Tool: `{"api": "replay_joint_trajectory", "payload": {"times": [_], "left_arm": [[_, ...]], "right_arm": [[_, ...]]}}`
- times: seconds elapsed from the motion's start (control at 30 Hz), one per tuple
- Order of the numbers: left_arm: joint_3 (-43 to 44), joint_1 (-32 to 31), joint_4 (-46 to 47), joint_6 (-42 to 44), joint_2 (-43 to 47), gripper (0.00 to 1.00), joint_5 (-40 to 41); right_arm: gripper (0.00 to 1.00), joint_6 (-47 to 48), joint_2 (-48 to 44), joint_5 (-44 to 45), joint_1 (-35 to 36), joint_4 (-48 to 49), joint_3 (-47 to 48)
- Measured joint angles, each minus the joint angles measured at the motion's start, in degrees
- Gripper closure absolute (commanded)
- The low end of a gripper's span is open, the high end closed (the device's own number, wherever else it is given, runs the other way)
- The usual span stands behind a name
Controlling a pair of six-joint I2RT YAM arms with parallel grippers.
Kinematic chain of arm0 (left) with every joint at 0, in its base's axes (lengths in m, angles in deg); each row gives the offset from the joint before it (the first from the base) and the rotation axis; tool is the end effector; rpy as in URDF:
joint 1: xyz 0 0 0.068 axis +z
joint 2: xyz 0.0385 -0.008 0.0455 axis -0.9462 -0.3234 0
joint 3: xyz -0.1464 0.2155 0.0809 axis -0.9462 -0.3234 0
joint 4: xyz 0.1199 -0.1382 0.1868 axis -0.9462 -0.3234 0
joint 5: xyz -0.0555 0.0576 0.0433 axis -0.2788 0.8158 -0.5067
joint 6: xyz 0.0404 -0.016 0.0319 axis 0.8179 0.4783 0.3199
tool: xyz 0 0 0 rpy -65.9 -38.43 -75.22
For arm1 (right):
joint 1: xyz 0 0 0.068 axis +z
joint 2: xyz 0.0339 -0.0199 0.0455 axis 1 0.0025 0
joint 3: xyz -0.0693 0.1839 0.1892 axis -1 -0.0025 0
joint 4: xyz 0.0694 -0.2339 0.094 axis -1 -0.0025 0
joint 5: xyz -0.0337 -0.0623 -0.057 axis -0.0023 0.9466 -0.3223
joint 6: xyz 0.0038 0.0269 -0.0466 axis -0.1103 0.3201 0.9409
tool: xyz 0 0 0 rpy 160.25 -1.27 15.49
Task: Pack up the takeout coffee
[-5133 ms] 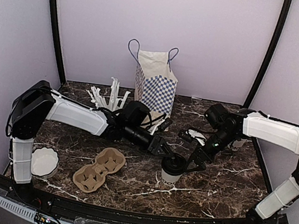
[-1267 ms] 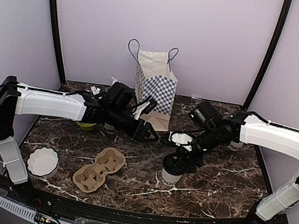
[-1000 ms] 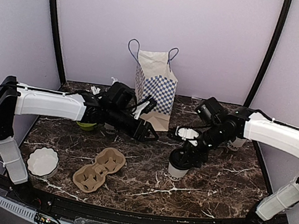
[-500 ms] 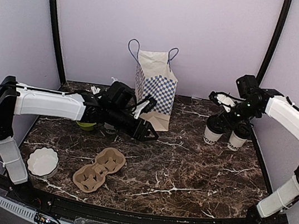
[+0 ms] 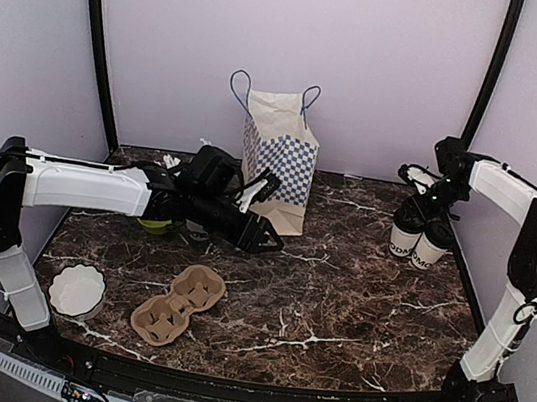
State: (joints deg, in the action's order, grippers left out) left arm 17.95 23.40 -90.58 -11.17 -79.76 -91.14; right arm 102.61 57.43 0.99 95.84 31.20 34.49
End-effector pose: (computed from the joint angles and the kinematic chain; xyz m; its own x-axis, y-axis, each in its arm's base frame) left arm 0.2522 -0.2983 0.2575 -0.6415 0.2410 -0.7283 0.7294 0.4856 -0.4818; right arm 0.3800 0.0431 0.2683 -0.7259 -0.5258 -0.4434 -0.5279 0.8392 -0.1310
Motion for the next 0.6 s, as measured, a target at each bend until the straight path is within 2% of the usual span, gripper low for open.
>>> {"api": "replay_joint_trajectory", "payload": {"times": [0.27, 0.43, 0.6], "left_arm": [[0.0, 0.0, 0.0, 0.5, 0.1, 0.43, -0.1], [0.0, 0.0, -0.2, 1.1, 0.1, 0.43, -0.1], [0.3, 0.0, -0.5, 1.4, 0.1, 0.43, -0.2]], "right_arm": [[0.33, -1.0, 1.6, -1.1, -2.1, 0.2, 1.9], [0.19, -1.5, 2.8, -2.0, -2.0, 1.0, 1.9], [0.11, -2.0, 2.9, -2.7, -2.0, 0.9, 1.9]]}}
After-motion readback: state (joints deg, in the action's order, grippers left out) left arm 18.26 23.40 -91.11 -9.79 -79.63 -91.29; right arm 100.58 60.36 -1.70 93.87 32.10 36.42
